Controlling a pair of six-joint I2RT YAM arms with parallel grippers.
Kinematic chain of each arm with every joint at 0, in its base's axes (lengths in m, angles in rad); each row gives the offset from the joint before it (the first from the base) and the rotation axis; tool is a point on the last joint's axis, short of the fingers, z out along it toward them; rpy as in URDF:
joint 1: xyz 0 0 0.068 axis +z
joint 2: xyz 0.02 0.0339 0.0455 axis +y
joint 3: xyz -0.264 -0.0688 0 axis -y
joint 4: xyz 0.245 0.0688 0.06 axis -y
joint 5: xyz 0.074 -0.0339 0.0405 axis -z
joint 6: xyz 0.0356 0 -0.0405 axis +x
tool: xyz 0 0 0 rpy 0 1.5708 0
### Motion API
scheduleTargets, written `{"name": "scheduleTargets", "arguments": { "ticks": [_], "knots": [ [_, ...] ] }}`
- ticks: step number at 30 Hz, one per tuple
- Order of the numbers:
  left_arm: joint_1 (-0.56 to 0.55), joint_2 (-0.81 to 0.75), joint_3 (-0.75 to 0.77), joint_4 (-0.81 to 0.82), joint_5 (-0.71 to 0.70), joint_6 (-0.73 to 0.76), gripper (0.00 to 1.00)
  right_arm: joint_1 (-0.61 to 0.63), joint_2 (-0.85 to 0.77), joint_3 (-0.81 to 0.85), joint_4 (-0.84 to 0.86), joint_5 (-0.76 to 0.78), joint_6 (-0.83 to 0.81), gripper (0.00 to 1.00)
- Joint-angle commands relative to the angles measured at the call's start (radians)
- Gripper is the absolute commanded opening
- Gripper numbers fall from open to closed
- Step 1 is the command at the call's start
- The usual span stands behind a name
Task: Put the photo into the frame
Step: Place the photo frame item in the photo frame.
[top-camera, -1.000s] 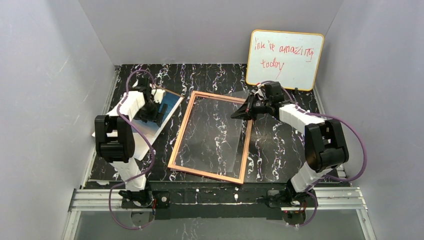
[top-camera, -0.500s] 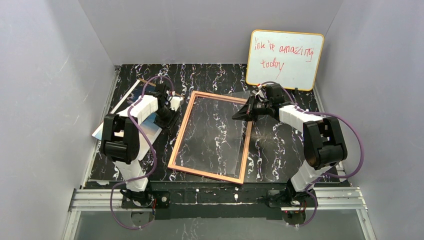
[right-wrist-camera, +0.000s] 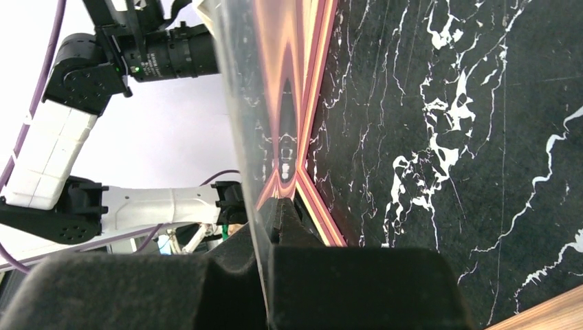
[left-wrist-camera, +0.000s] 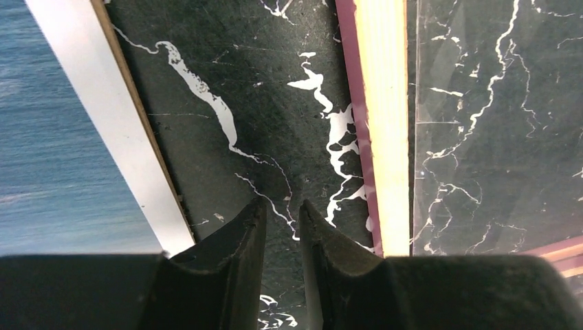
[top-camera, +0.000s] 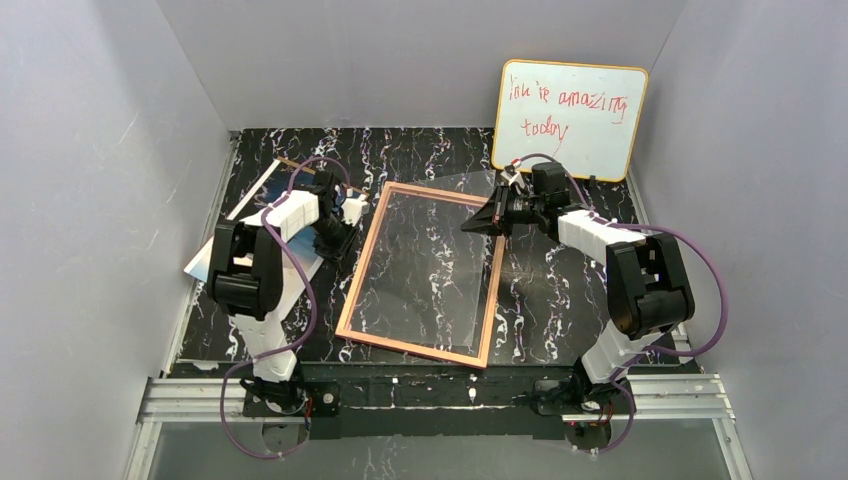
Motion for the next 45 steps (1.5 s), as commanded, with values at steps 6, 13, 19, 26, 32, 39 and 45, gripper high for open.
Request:
{"name": "scheduleTargets", "arguments": {
  "ticks": [6,13,19,26,32,39,45],
  "knots": [
    [-0.004,0.017,-0.006,-0.022,0.031,0.001,0.22,-0.004,0.012,0.007,0.074,-0.017,0.019,0.01],
    [-0.005,0.019,-0.014,-0.02,0.038,0.011,0.18,-0.003,0.049,-0.031,0.127,0.013,0.033,0.01],
    [-0.02,0.024,-0.023,-0.018,0.035,0.011,0.16,-0.005,0.062,-0.031,0.113,0.039,0.013,0.01],
    [-0.036,0.024,-0.029,-0.02,0.039,0.013,0.13,-0.013,0.07,-0.035,0.097,0.066,-0.001,0.01],
    [-0.048,0.012,-0.041,-0.025,0.059,0.027,0.13,-0.02,0.07,-0.063,0.106,0.083,0.005,0.01],
    [-0.049,0.027,-0.04,-0.03,0.065,0.029,0.13,-0.032,0.092,-0.099,0.168,0.065,0.046,0.01],
    [-0.05,0.031,-0.042,-0.029,0.067,0.032,0.12,-0.033,0.1,-0.102,0.194,0.064,0.055,0.01]
  ]
}}
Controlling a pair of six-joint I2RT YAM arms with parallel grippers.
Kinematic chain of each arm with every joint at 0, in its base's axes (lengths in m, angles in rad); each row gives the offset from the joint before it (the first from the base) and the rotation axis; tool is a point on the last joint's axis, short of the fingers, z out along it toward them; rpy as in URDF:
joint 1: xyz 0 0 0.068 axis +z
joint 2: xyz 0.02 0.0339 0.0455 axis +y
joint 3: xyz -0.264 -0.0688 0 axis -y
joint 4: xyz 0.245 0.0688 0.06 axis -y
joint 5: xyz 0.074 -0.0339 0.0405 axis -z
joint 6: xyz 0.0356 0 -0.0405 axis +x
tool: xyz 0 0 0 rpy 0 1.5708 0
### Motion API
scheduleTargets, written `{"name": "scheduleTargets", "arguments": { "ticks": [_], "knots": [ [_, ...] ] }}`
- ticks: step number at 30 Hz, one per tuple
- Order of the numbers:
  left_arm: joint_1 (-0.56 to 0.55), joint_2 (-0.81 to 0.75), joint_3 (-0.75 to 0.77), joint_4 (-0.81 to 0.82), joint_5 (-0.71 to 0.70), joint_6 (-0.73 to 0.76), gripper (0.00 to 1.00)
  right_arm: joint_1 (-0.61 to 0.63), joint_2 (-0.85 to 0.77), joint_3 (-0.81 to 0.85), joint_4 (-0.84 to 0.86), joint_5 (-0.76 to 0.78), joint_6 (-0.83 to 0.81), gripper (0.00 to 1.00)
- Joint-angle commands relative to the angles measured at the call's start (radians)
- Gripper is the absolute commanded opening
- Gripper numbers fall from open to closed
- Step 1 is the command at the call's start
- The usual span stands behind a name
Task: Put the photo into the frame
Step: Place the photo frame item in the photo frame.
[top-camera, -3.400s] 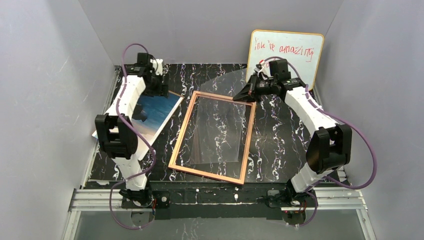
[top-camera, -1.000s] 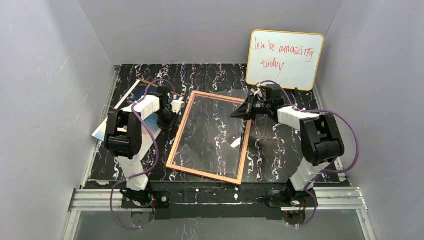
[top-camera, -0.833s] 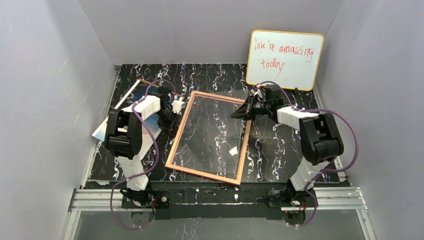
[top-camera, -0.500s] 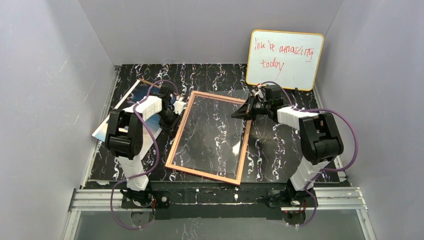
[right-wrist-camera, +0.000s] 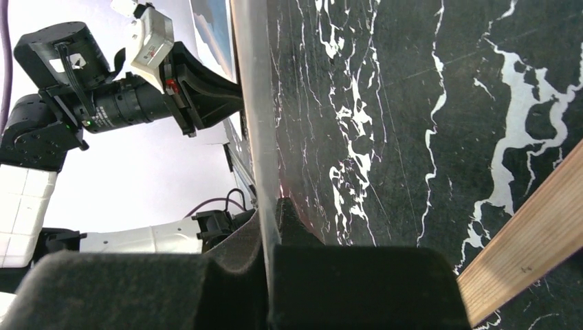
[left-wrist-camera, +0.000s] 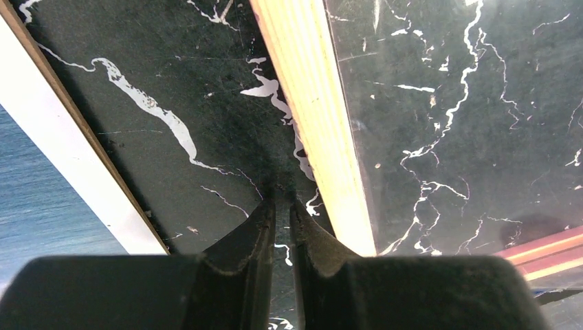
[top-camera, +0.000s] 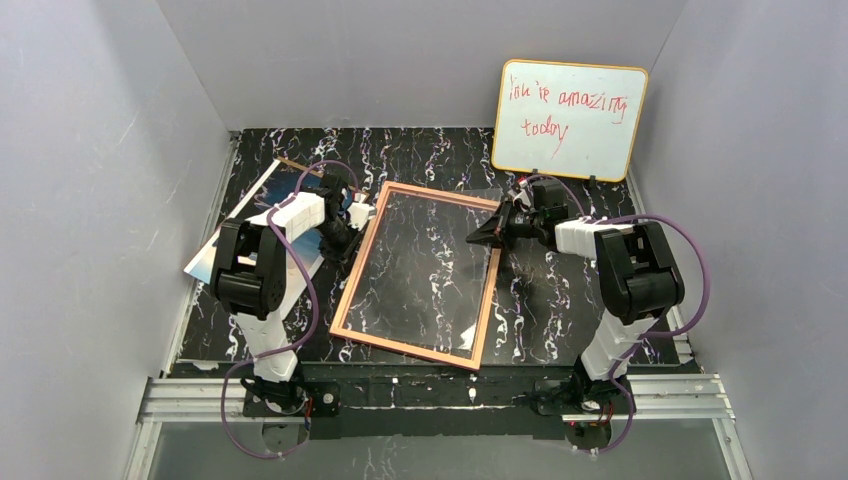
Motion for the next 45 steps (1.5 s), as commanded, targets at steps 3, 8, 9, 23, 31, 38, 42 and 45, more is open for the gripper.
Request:
{"name": "scheduleTargets", "arguments": {
  "ticks": [3,8,9,23,31,38,42,45],
  "knots": [
    [-0.011,0.018,-0.031,-0.031,0.043,0.016,0.12,-0.004,-0.006,-0.005,0.108,-0.02,0.02,0.01],
    [-0.011,0.029,-0.035,-0.031,0.047,0.017,0.11,-0.005,-0.031,-0.009,0.154,-0.027,0.027,0.01],
    [-0.011,0.031,-0.034,-0.031,0.051,0.016,0.11,-0.005,-0.031,-0.008,0.16,-0.027,0.031,0.01],
    [-0.014,0.041,-0.052,-0.042,0.103,0.022,0.08,-0.005,0.011,-0.071,0.457,-0.103,0.254,0.01],
    [-0.014,0.044,-0.044,-0.056,0.121,0.025,0.06,-0.003,-0.012,-0.086,0.47,-0.112,0.229,0.01],
    [-0.014,0.052,-0.039,-0.061,0.118,0.027,0.05,0.002,-0.018,-0.086,0.458,-0.134,0.198,0.01],
    [-0.013,0.061,-0.033,-0.064,0.12,0.028,0.05,0.009,-0.015,-0.095,0.459,-0.134,0.191,0.01],
    [-0.013,0.064,-0.029,-0.066,0.119,0.026,0.05,0.023,-0.017,-0.096,0.483,-0.143,0.187,0.01]
  ]
}}
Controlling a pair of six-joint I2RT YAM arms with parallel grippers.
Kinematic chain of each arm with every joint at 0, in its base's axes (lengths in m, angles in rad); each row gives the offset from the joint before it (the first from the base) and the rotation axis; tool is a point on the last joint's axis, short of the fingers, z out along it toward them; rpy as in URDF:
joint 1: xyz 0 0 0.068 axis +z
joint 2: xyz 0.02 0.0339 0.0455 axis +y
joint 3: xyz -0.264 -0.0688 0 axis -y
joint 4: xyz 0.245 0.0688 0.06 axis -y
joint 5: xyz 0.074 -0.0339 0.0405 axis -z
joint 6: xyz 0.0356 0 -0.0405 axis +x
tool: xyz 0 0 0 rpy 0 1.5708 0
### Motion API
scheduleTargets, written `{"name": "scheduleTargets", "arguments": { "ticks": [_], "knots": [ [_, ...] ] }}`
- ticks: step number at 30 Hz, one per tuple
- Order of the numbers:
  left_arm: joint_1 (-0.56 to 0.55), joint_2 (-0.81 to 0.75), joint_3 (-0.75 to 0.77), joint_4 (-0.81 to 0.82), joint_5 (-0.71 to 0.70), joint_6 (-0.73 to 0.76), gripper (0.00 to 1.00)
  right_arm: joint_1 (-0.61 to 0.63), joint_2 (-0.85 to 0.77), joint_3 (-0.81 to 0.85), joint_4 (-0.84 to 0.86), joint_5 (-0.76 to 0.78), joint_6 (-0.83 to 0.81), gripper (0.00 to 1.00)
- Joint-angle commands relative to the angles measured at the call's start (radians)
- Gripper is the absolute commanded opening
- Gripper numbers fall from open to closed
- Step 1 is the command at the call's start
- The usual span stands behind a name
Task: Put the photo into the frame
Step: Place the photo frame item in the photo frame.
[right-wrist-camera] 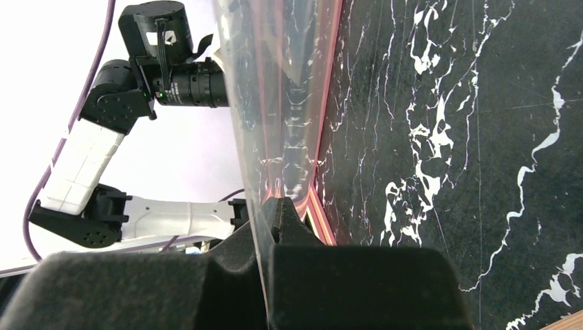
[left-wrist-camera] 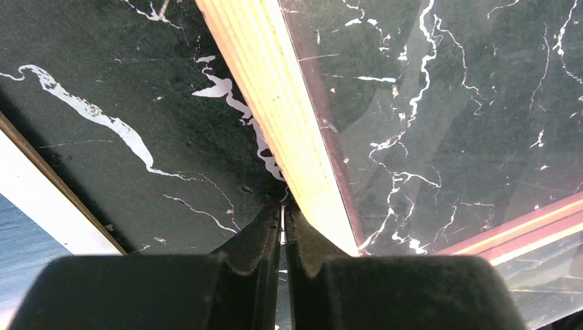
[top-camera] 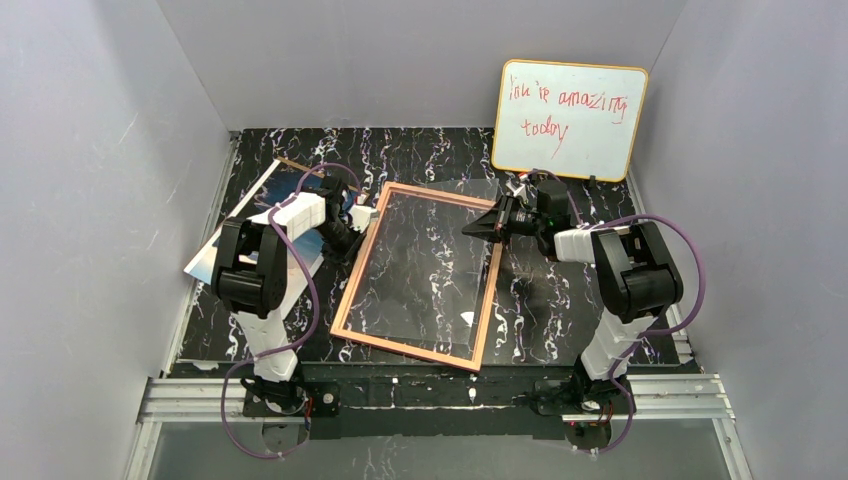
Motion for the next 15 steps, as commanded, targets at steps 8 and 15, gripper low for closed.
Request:
{"name": "scheduleTargets", "arguments": {
  "ticks": [8,15],
  "knots": [
    [-0.012,0.06,-0.023,-0.039,0.031,0.007,0.04,0.054,-0.053,0.005,0.053,-0.04,-0.059,0.01],
    [-0.011,0.058,-0.024,-0.038,0.032,0.007,0.03,0.054,-0.052,-0.024,0.156,-0.048,0.003,0.01]
  ]
}}
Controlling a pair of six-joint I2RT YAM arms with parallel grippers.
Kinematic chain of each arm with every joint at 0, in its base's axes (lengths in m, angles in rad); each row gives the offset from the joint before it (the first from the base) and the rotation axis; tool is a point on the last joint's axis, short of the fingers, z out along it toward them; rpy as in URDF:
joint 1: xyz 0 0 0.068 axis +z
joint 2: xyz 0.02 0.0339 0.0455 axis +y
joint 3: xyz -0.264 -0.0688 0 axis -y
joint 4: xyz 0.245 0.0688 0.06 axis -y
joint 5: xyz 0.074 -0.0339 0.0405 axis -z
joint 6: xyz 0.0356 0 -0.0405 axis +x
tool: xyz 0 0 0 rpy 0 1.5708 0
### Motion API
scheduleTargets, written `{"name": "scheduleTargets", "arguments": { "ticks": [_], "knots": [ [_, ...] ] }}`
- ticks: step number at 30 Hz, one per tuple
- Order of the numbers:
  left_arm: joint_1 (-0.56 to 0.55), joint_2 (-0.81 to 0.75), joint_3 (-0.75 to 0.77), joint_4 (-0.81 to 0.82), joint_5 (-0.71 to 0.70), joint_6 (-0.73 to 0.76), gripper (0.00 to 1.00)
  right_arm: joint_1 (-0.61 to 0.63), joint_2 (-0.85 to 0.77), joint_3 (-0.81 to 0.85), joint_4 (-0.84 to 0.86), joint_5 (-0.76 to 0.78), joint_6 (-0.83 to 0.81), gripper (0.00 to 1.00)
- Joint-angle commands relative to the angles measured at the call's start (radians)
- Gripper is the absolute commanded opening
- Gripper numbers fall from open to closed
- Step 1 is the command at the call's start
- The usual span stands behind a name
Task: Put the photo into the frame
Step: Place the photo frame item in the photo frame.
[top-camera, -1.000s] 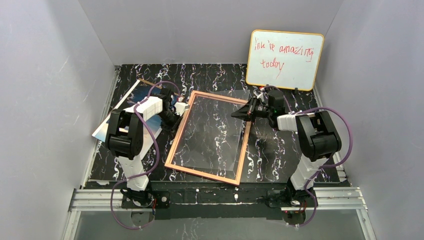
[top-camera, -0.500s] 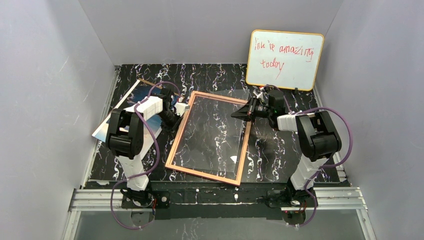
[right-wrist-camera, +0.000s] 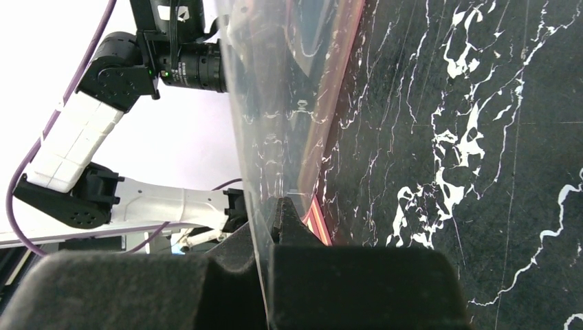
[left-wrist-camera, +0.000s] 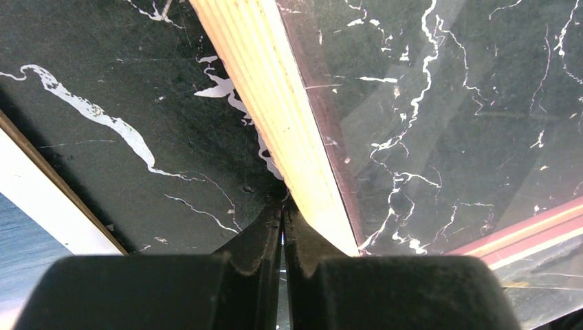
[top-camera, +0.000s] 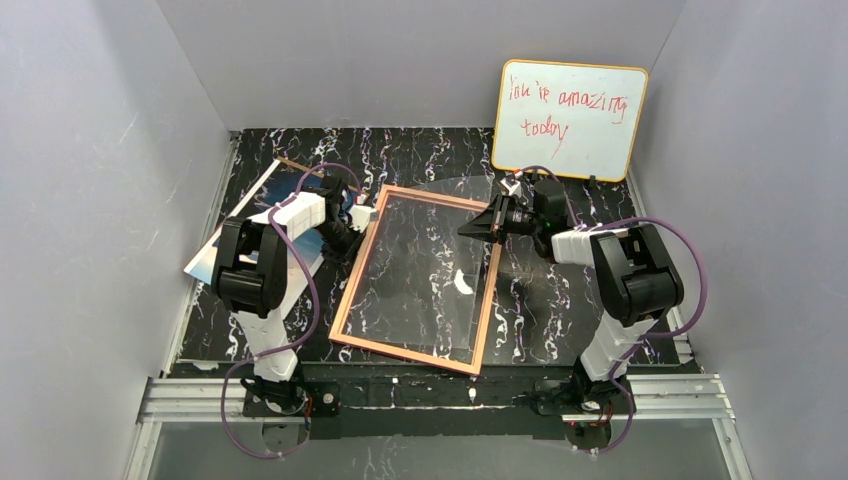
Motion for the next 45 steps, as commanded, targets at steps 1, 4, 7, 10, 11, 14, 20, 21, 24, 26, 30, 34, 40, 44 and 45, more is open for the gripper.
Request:
{"name": "scheduleTargets", "arguments": {
  "ticks": [1,4,7,10,11,14,20,21,24,26,30,34,40,44,45],
  "knots": [
    [-0.014,0.051,-0.028,-0.034,0.032,0.008,0.03,0.021,-0.033,-0.024,0.13,-0.041,0.038,0.01],
    [-0.014,0.054,-0.028,-0.036,0.033,0.009,0.03,0.022,-0.042,-0.029,0.148,-0.049,0.042,0.01],
    [-0.014,0.059,-0.026,-0.036,0.035,0.009,0.02,0.021,-0.044,-0.034,0.156,-0.053,0.046,0.01],
    [-0.013,0.061,-0.025,-0.037,0.035,0.012,0.02,0.022,-0.06,-0.06,0.222,-0.051,0.075,0.01],
    [-0.014,0.063,-0.022,-0.038,0.035,0.012,0.02,0.024,-0.069,-0.06,0.209,-0.042,0.065,0.01],
    [-0.014,0.065,-0.016,-0.039,0.035,0.011,0.02,0.026,-0.063,-0.02,0.028,-0.026,-0.01,0.01],
    [-0.014,0.062,-0.007,-0.048,0.039,0.012,0.02,0.027,-0.028,-0.05,0.039,0.02,0.03,0.01],
    [-0.014,0.061,-0.007,-0.049,0.038,0.012,0.02,0.027,-0.022,-0.057,0.039,0.032,0.038,0.01],
    [-0.014,0.056,-0.008,-0.052,0.042,0.014,0.02,0.027,-0.008,-0.07,0.017,0.066,0.05,0.01],
    [-0.014,0.055,-0.008,-0.053,0.044,0.015,0.02,0.027,0.003,-0.077,0.003,0.083,0.052,0.01],
    [-0.014,0.049,-0.012,-0.055,0.051,0.017,0.02,0.026,0.006,-0.088,-0.033,0.11,0.049,0.01],
    [-0.014,0.047,-0.02,-0.055,0.048,0.022,0.02,0.022,0.004,-0.091,-0.064,0.126,0.048,0.01],
    [-0.014,0.043,-0.027,-0.043,0.036,0.019,0.02,0.014,-0.039,-0.097,-0.15,0.145,0.007,0.01],
    [-0.014,0.045,-0.027,-0.04,0.027,0.014,0.02,0.012,-0.059,-0.093,-0.184,0.155,-0.01,0.01],
    [-0.014,0.045,-0.027,-0.039,0.027,0.014,0.02,0.012,-0.057,-0.093,-0.185,0.155,-0.01,0.01]
  ]
}}
